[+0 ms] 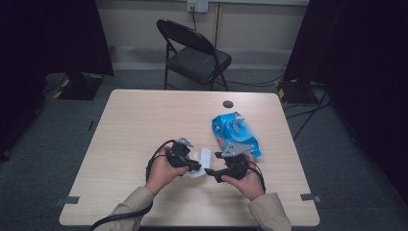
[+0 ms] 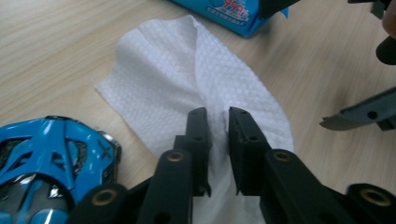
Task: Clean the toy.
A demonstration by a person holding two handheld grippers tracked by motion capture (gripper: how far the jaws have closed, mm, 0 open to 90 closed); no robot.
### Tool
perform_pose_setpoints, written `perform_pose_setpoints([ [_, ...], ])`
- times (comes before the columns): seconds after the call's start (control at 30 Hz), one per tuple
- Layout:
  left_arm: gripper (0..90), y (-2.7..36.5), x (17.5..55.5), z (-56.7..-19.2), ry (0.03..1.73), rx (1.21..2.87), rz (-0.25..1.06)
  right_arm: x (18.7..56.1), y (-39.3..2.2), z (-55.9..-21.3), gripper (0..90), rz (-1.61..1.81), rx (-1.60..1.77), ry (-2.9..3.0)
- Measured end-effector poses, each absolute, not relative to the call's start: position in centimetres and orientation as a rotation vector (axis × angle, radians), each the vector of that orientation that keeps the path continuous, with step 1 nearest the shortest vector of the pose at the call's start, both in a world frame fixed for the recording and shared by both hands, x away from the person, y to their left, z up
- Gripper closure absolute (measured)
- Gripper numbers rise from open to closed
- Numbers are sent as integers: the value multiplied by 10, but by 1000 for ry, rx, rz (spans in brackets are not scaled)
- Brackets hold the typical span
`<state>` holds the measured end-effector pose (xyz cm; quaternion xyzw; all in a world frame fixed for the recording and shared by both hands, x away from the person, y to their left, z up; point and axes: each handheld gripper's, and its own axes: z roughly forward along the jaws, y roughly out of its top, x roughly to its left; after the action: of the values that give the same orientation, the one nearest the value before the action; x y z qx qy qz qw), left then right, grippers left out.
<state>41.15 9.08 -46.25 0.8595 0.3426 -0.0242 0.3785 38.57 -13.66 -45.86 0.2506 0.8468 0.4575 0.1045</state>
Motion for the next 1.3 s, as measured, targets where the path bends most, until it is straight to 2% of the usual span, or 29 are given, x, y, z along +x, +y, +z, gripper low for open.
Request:
perform_pose_setpoints([
  [0.03, 648, 90, 412, -462, 864, 2192, -36, 386, -138, -459, 243, 1351, 744, 2488],
  [0.07, 600, 91, 412, -462, 849, 2207, -23, 385, -140, -460, 238, 1355, 755, 2482],
  [0.13, 551, 92, 412, -460, 847, 2206, 9, 385, -140, -461, 238, 1350, 771, 2475],
  [0.23, 412, 100, 413, -455, 857, 2208, 60, 384, -138, -465, 239, 1350, 784, 2474],
  [0.4, 289, 123, 416, -449, 850, 2208, 168, 384, -128, -472, 245, 1342, 779, 2490],
  [0.57, 232, 142, 418, -447, 867, 2214, 222, 386, -117, -478, 273, 1340, 817, 2486],
  [0.87, 211, 159, 424, -457, 902, 2240, 261, 388, -100, -498, 359, 1254, 831, 2514],
  [1.07, 204, 160, 427, -468, 911, 2246, 244, 386, -104, -505, 496, 1207, 873, 2537],
  [1.17, 202, 158, 429, -469, 888, 2256, 252, 385, -107, -504, 596, 1180, 901, 2520],
  [1.3, 196, 152, 432, -470, 862, 2282, 277, 383, -112, -503, 667, 1167, 935, 2504],
])
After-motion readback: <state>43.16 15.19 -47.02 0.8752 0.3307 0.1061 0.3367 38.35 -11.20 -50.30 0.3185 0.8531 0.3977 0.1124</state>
